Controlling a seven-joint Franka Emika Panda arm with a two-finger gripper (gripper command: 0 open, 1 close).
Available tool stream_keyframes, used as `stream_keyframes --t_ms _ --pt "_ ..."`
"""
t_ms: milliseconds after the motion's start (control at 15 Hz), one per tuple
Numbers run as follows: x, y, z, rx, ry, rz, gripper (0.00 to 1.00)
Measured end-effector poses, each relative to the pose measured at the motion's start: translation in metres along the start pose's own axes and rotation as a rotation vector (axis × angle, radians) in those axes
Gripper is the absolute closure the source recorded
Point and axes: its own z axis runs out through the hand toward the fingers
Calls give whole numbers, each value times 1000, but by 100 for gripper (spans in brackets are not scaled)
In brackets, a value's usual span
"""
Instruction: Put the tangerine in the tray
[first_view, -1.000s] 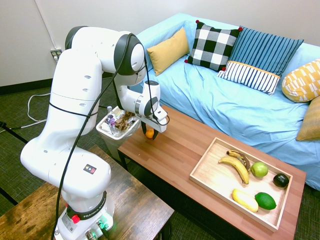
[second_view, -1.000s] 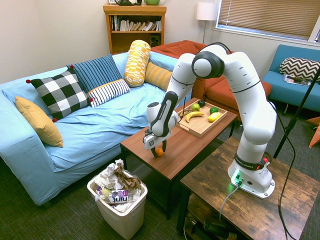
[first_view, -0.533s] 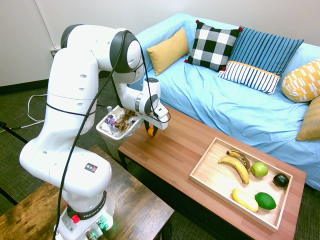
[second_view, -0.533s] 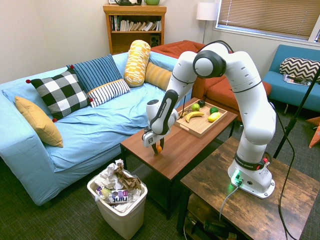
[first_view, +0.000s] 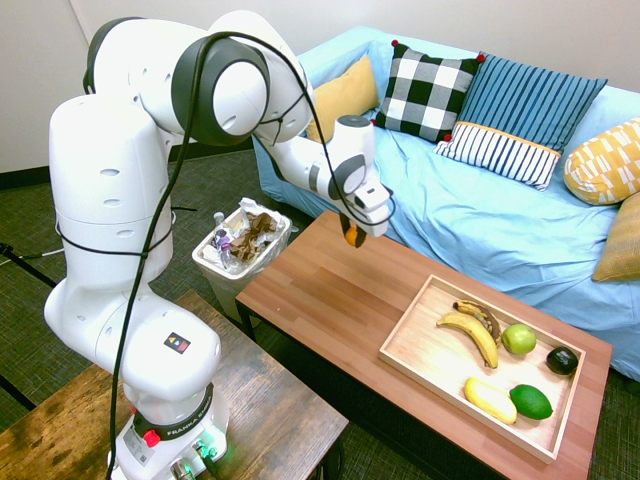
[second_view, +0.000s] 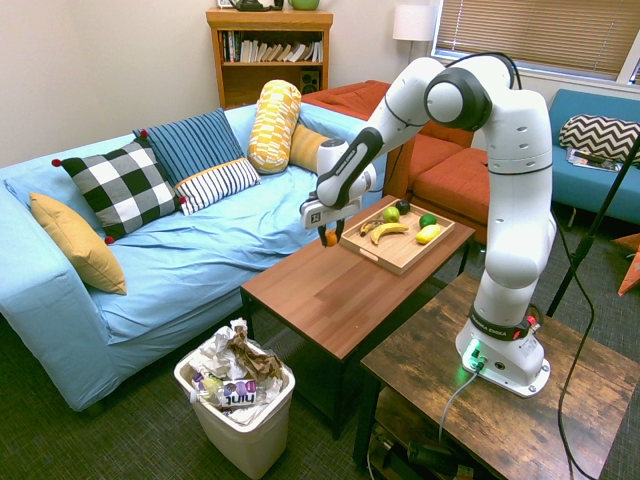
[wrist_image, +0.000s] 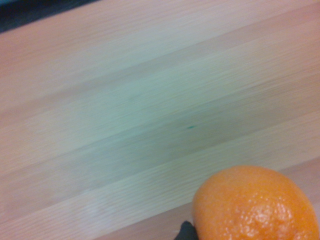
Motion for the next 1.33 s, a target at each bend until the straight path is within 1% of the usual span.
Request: stream_keyframes --t_ms 267,400,533,733,1000,1333 --pt "108 70 6 -22 19 210 100" --pt "150 105 16 -36 14 287 100" --pt "179 129 36 -55 1 341 100" --pt "203 142 72 -84 -23 380 100" --pt "213 143 118 -121 -51 395 100" --pt "217 142 151 -140 -85 389 100"
